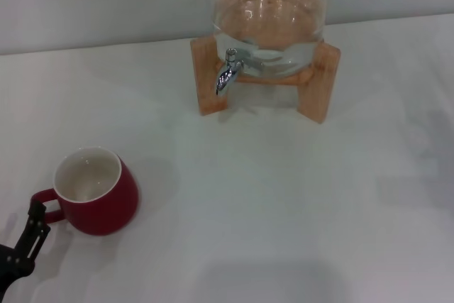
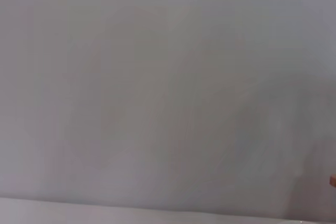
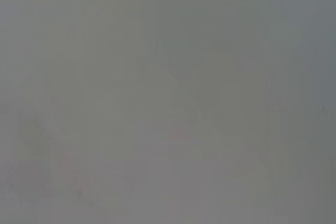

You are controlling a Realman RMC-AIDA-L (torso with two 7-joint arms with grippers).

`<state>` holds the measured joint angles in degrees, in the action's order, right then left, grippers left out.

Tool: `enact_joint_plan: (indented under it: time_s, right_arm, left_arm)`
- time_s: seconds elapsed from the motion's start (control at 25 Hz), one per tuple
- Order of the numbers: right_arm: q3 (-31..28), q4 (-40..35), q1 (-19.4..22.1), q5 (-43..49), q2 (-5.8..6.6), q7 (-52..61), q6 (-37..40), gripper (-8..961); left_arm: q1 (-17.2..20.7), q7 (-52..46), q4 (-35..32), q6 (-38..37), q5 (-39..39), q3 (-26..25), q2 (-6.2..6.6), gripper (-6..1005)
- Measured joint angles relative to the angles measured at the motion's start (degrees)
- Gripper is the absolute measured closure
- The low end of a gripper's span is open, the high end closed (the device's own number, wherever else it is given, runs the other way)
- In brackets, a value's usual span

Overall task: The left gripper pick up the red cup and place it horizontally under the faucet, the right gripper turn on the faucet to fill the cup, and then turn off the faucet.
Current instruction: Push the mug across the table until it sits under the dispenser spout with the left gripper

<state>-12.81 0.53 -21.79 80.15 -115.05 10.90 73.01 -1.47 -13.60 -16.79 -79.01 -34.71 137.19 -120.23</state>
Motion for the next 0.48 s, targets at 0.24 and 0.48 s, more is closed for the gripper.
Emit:
enact_joint_plan:
  time_s: [0.24, 0.48]
  right_arm:
    - [0.06, 0.0, 0.0, 0.0, 0.0, 0.0, -0.19, 294]
    - [0.06, 0.0, 0.0, 0.0, 0.0, 0.0, -0.24, 294]
  left_arm:
    - [0.36, -0.09, 0.0, 0.2, -0.04, 0.75, -0.09, 125]
    - [0.55, -0.12, 0.0, 0.28, -0.07, 0.75, -0.1, 125]
